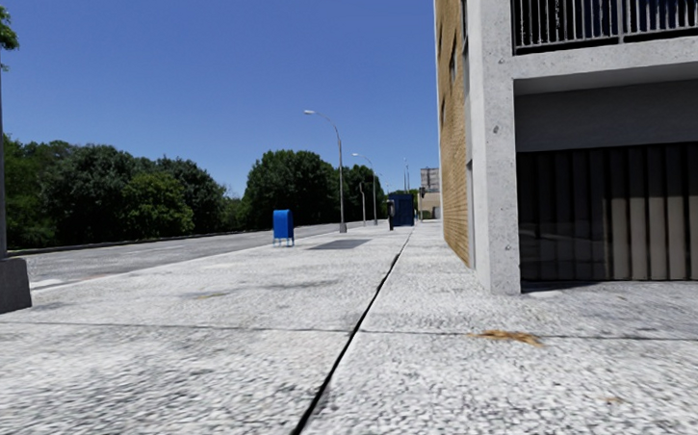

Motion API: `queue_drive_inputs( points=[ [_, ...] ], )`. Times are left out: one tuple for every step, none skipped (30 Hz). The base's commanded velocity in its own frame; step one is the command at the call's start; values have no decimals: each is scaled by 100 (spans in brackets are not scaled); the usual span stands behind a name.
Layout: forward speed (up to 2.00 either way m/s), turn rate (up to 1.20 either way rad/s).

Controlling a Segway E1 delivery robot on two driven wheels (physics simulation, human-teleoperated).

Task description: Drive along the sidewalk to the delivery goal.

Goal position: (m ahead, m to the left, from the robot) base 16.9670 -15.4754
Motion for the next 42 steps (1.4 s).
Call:
queue_drive_inputs(
  points=[
    [200, 0],
    [200, 0],
    [200, 0],
    [200, 0],
    [200, 0],
    [200, 0],
    [200, 0],
    [200, 0],
    [200, 0],
    [200, 0],
    [200, 0],
    [200, 0],
    [200, 0],
    [200, 0],
    [200, 0],
    [200, 0],
    [200, 0],
    [200, 0],
    [200, 0],
    [200, 0],
    [200, 0],
    [200, 0],
    [200, 0],
    [200, 0],
    [200, 0],
    [200, 0],
    [200, 0],
    [200, 0],
    [200, 0],
    [200, 0],
    [200, 0],
    [200, 0],
    [200, 0],
    [200, 0],
    [200, 0],
    [200, 0],
    [200, 0],
    [200, 0],
    [200, 0],
    [200, 0],
    [200, 0],
    [200, 0]
  ],
)
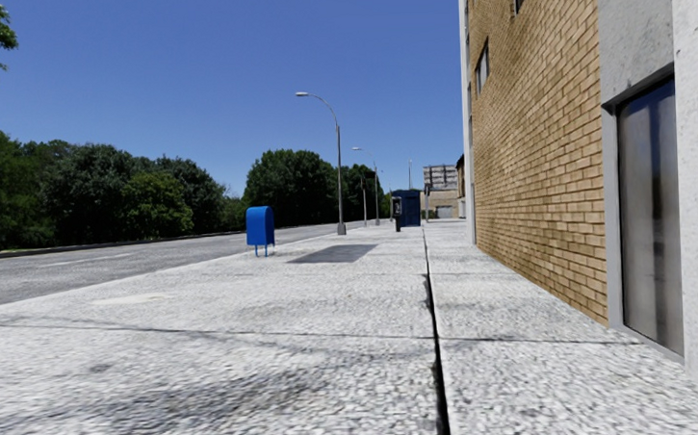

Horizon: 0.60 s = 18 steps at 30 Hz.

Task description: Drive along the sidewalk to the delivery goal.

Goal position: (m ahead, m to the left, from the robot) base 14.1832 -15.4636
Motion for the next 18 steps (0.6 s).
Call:
queue_drive_inputs(
  points=[
    [200, 0],
    [200, 0],
    [200, 0],
    [200, 0],
    [200, 0],
    [200, 0],
    [200, 0],
    [200, 0],
    [200, 0],
    [200, 0],
    [200, 0],
    [200, 0],
    [200, 0],
    [200, 0],
    [200, 0],
    [200, 0],
    [200, 0],
    [200, 0]
  ],
)
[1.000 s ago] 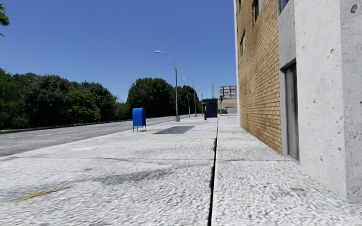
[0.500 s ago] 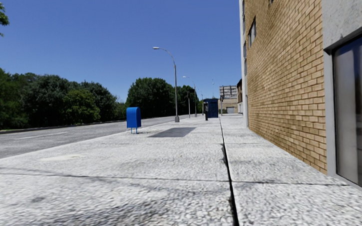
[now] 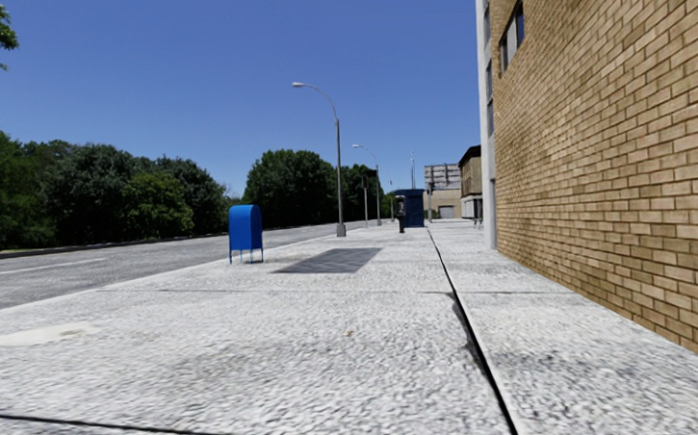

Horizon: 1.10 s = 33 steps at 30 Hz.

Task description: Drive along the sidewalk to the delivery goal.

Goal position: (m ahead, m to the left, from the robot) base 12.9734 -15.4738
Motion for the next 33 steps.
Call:
queue_drive_inputs(
  points=[
    [200, 0],
    [200, 0],
    [200, 0],
    [200, 0],
    [200, 0],
    [200, 0],
    [200, 0],
    [200, 0],
    [200, 0],
    [200, 0],
    [200, 0],
    [200, 0],
    [200, 0],
    [200, 0],
    [200, 0],
    [200, 0],
    [200, 0],
    [200, 0],
    [200, 0],
    [200, 0],
    [200, 0],
    [200, 0],
    [200, 0],
    [200, 0],
    [200, 0],
    [200, 0],
    [200, 0],
    [200, 0],
    [200, 0],
    [200, 0],
    [200, 0],
    [200, 0],
    [200, 0]
  ],
)
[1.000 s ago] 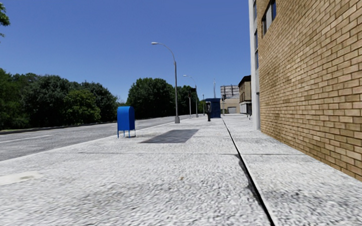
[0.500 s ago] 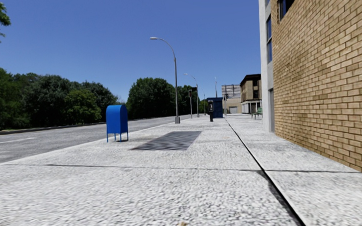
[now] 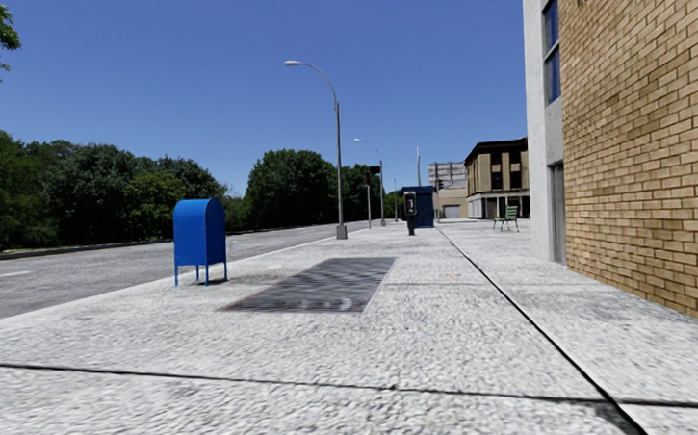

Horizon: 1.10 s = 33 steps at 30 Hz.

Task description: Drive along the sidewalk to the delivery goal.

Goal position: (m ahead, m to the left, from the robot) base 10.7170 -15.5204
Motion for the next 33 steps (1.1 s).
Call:
queue_drive_inputs(
  points=[
    [200, 0],
    [200, 0],
    [200, 0],
    [200, 0],
    [200, 0],
    [200, 0],
    [200, -4],
    [200, -11],
    [200, -11],
    [200, -17],
    [200, -24],
    [200, -29],
    [200, -30],
    [200, -31],
    [200, -31],
    [200, -31],
    [200, -31],
    [200, -31],
    [200, -31],
    [200, -31],
    [200, -31],
    [200, -31],
    [200, -31],
    [200, -31],
    [200, -31],
    [200, -31],
    [200, -31],
    [200, -31],
    [200, -31],
    [200, -31],
    [200, -31],
    [200, -31],
    [200, -31]
  ],
)
